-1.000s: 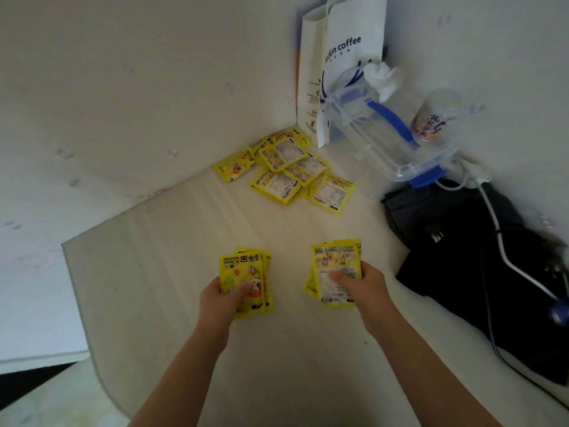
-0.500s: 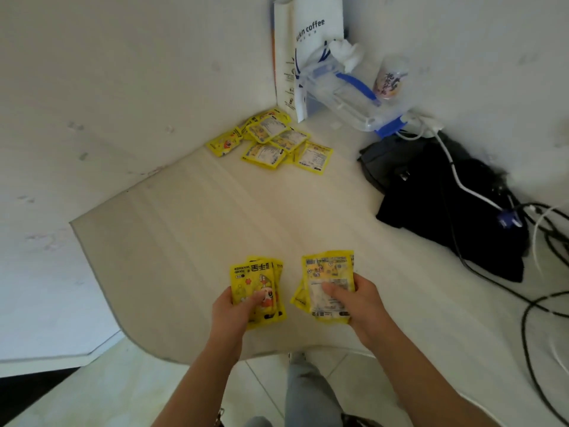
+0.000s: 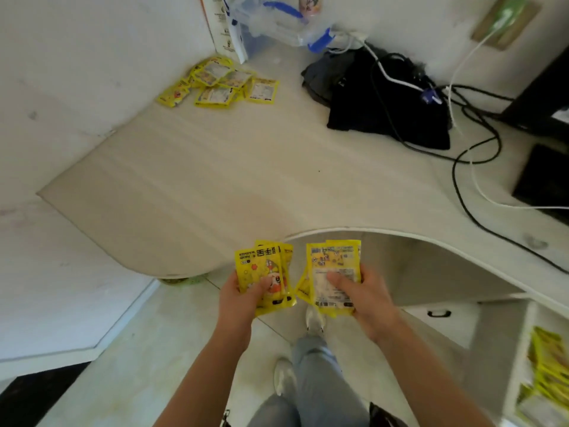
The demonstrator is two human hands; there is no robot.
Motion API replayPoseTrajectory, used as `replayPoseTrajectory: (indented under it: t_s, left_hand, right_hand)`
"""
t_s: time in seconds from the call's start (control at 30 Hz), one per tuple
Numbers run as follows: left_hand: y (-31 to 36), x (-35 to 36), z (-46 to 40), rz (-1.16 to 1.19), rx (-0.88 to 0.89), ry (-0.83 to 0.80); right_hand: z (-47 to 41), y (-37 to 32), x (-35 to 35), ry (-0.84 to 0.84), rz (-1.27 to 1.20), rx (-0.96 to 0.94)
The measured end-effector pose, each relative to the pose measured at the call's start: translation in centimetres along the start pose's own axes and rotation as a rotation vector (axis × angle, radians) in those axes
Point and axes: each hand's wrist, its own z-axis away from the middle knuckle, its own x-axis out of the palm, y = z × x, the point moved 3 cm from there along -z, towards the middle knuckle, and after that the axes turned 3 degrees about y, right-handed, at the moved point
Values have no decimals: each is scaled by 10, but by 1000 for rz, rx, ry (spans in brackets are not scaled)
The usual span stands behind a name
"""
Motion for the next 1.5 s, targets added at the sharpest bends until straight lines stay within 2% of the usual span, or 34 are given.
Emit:
replayPoseTrajectory:
  t_s: [0.2,0.43,0.67,1.0,1.37,1.5]
  left_hand:
    - [-28,28,37,-95,3,-113]
    - [-67,93,91,-200,10,-219]
    - [-139,176,164,-288,25,-274]
    - [-236,306,285,-341,52,-329]
    - [-285,400,289,-503,-14,-434]
    - [-303,432,279,-686,-30,-485]
  right_hand:
    - [39,30,-52,90,-30,-12]
    - [82,64,-151,198,-145,-2]
    - [118,109,-285,297,-242,-18]
    - [174,155,-477,429,-238,-15]
    - [179,181,-572,599,-291,73]
    - [167,183,-595,673,-255,110]
